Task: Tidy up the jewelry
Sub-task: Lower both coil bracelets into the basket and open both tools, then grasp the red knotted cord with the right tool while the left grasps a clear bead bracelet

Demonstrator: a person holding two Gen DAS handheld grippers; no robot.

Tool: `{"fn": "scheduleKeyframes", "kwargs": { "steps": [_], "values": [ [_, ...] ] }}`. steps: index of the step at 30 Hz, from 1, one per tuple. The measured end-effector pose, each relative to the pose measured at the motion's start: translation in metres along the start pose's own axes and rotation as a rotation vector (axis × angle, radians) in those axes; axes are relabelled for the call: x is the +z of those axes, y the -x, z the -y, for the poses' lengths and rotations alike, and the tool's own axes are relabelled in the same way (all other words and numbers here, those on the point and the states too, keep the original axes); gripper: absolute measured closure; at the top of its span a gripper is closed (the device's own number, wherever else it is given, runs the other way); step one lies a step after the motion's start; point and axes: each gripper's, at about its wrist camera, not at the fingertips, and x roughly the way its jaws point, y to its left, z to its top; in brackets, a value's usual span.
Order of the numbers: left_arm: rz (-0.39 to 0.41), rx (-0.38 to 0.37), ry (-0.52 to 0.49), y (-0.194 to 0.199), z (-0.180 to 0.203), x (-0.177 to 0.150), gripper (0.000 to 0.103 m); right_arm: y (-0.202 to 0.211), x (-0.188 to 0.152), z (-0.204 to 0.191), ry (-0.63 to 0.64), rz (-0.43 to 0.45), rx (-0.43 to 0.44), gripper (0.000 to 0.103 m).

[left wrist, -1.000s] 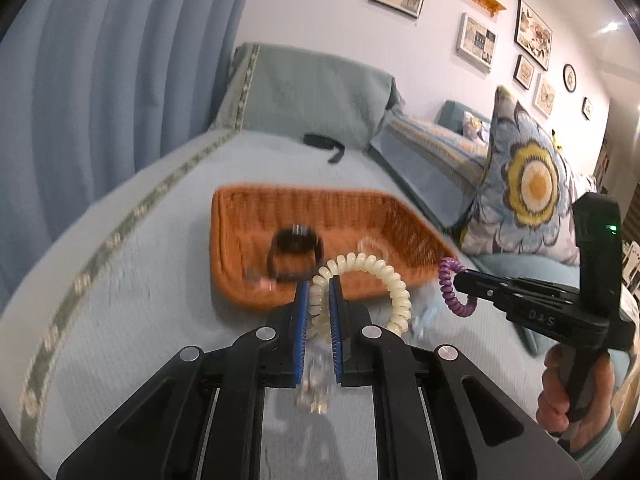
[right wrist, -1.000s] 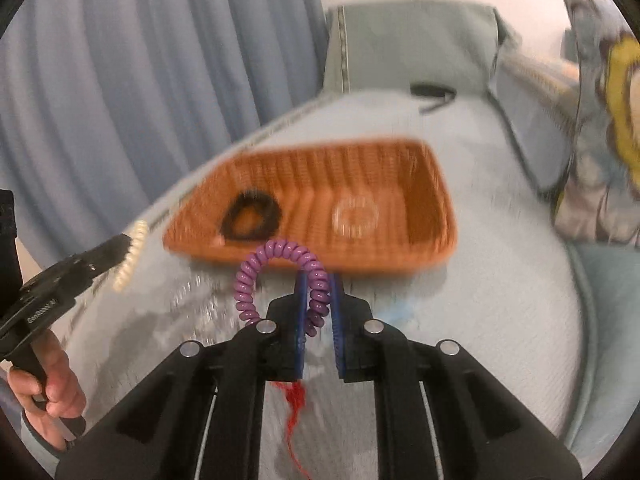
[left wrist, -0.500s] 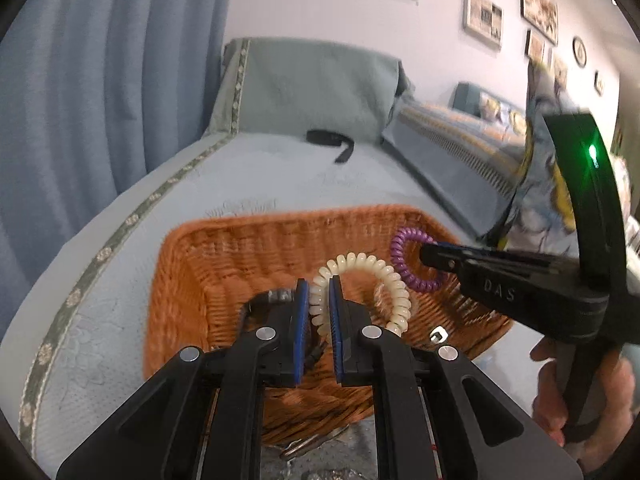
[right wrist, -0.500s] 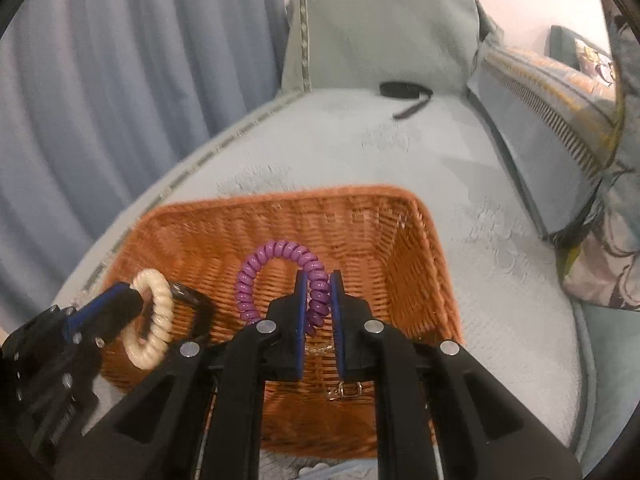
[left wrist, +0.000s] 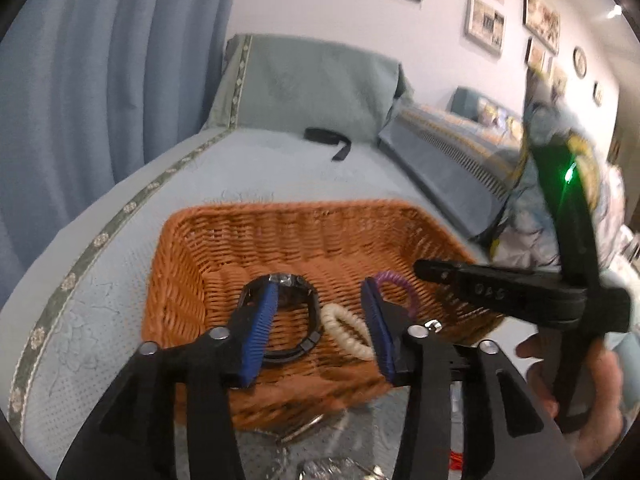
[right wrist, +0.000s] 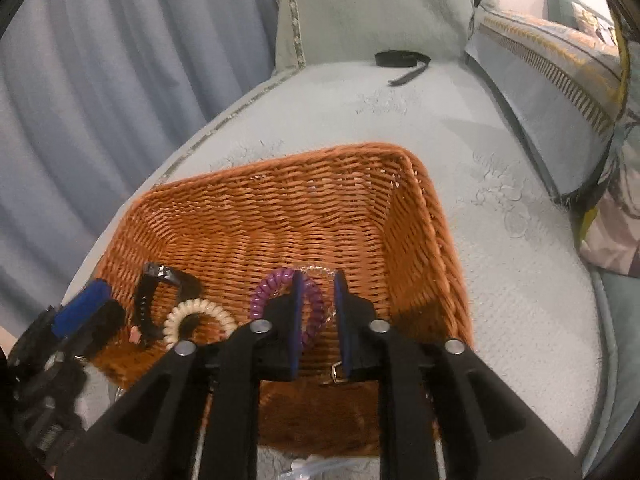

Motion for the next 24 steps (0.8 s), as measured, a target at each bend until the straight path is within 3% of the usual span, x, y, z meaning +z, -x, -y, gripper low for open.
{"fn": "scheduleKeyframes", "kwargs": {
  "steps": [4,16,20,24],
  "values": [
    [0.061,-0.037,0.031,0.035,-0.005,0.000,0.052,0.026,-0.010,-0.003,0.011,0.038,0.032,0.083],
    [0.134,-0.014,0.040,0.147,0.000,-0.013,0.052,0.130,-0.072,-0.022,0.088,0.164,0.087,0.081],
    [0.120,-0.022,0.076,0.173,0.004,-0.022,0.052,0.157,-0.093,-0.020,0.075,0.177,0.087,0.054],
    [0.102,-0.033,0.097,0.197,0.009,-0.034,0.044,0.178,-0.112,-0.016,0.064,0.182,0.091,0.054]
  ]
}}
